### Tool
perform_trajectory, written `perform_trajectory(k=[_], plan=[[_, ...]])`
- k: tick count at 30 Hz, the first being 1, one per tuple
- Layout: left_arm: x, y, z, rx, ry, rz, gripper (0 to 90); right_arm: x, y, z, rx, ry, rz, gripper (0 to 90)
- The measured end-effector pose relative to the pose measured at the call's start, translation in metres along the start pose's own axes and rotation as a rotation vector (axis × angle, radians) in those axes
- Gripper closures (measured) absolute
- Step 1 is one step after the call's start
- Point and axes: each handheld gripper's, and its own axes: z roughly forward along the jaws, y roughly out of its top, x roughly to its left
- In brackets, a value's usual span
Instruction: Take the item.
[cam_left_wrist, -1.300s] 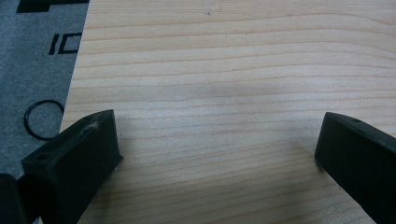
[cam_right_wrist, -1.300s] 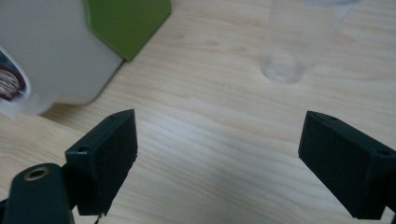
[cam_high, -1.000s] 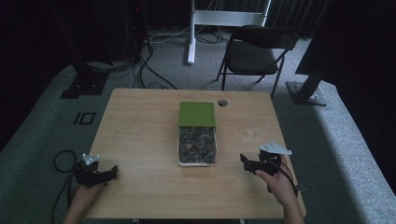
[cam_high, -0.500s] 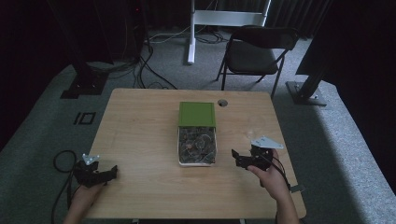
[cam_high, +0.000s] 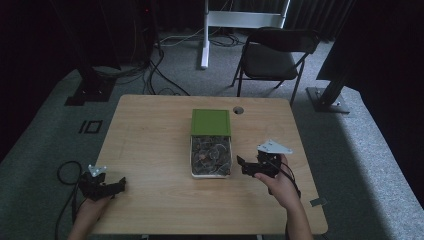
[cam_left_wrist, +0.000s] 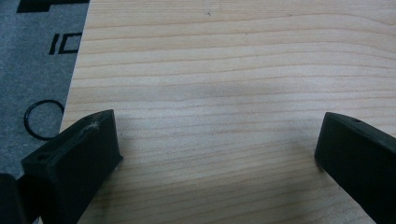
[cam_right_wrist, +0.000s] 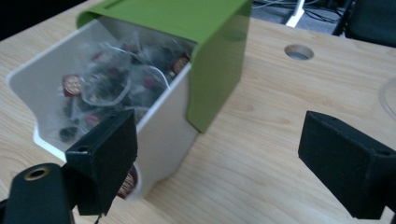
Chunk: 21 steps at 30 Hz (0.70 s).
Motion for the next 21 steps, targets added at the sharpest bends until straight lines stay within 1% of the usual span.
perform_trajectory(k=[1, 3, 6, 7, 8, 11, 12, 15, 21], plan=[[0.000, 0.000, 0.000, 0.000, 0.000, 0.000, 0.3, 0.000, 0.000, 0.000, 0.000, 0.000, 0.000, 12.1], [0.000, 0.000, 0.000, 0.000, 0.000, 0.000, 0.3, 0.006, 0.006, 0.003, -0.006, 0.014, -0.008, 12.1], [0.000, 0.000, 0.000, 0.000, 0.000, 0.000, 0.3, 0.009, 0.009, 0.006, -0.008, 0.021, -0.015, 12.1], [0.000, 0.000, 0.000, 0.000, 0.000, 0.000, 0.3, 0.013, 0.012, 0.008, -0.012, 0.030, -0.023, 12.2], [0.000, 0.000, 0.000, 0.000, 0.000, 0.000, 0.3, 0.013, 0.012, 0.008, -0.012, 0.030, -0.023, 12.2], [0.000, 0.000, 0.000, 0.000, 0.000, 0.000, 0.3, 0.021, 0.018, 0.013, -0.017, 0.049, -0.033, 12.2], [0.000, 0.000, 0.000, 0.000, 0.000, 0.000, 0.3, 0.021, 0.018, 0.013, -0.017, 0.049, -0.033, 12.2], [0.000, 0.000, 0.000, 0.000, 0.000, 0.000, 0.3, 0.028, 0.022, 0.018, -0.018, 0.064, -0.043, 12.2], [0.000, 0.000, 0.000, 0.000, 0.000, 0.000, 0.3, 0.036, 0.027, 0.024, -0.017, 0.084, -0.060, 12.2]])
